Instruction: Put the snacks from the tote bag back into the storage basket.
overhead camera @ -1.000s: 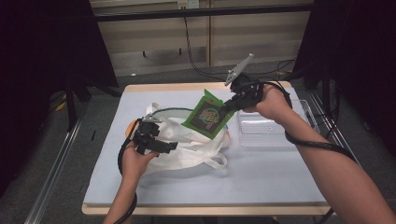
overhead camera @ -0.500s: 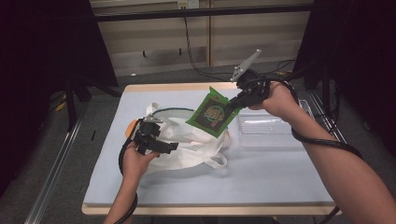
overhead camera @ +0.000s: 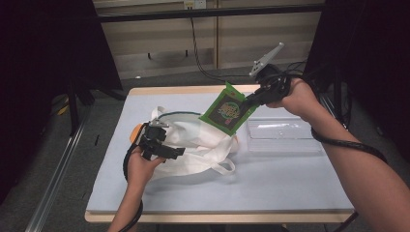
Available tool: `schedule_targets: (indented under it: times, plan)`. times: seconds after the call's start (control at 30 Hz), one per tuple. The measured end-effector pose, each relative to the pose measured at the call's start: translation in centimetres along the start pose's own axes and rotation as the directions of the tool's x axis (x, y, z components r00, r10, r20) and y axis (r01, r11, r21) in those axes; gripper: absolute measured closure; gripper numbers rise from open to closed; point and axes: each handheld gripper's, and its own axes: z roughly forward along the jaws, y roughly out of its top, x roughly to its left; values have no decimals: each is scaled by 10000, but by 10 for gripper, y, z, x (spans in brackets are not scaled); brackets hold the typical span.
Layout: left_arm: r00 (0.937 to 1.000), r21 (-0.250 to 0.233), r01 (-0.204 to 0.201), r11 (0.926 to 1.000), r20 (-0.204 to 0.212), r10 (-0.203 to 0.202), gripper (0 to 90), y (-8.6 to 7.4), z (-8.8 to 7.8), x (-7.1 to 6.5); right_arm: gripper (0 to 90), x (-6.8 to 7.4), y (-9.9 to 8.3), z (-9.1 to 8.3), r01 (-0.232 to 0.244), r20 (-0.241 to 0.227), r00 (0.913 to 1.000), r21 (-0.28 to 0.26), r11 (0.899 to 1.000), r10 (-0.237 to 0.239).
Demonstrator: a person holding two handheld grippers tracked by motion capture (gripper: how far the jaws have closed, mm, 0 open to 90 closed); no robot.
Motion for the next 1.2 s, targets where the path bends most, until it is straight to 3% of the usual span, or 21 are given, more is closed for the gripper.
schedule_targets:
  times: [0.1, 0.23, 0.37, 0.67, 0.87, 1.0, 1.1, 1.13, 1.17, 1.2]
  plan:
    - [9997, 152, -234, 9996, -40, 235, 72, 1, -1, 0, 856, -2, -3, -3, -126, 55, 9999, 45, 9999, 126]
    - [9997, 106, -237, 9997, -36, 237, 71, 1, -1, 0, 855, -5, -8, -7, -183, 212, 9996, 105, 9998, 181]
    - [10000, -70, 18, 10000, -40, -19, 72, 1, -1, -1, 856, -8, -13, -10, -279, 256, 9993, 165, 9995, 274]
    - [10000, -61, 17, 10000, -54, -17, 71, 1, -1, -1, 856, -16, -25, -20, -498, 497, 9976, 224, 9985, 487]
    - [9996, 251, -280, 9993, 31, 279, 72, 1, -1, 0, 857, -20, -33, -26, -515, 584, 9970, 259, 9983, 500]
    - [10000, 20, 16, 10000, -76, -15, 72, 0, 2, -3, 857, -21, -38, -28, -613, 716, 9957, 310, 9976, 589]
    - [9999, 99, -111, 9999, -21, 111, 72, 0, 3, -2, 857, -24, -43, -29, -695, 775, 9948, 382, 9969, 664]
    - [9995, 344, -323, 9989, 60, 321, 72, 1, 1, -1, 857, -25, -45, -30, -765, 766, 9944, 400, 9963, 733]
    - [9999, 157, -150, 9998, -23, 150, 72, 0, 3, -3, 857, -26, -47, -30, -781, 802, 9940, 418, 9961, 745]
    - [9996, 268, -280, 9992, 10, 280, 72, 1, 3, -2, 857, -27, -49, -31, -833, 828, 9934, 441, 9955, 794]
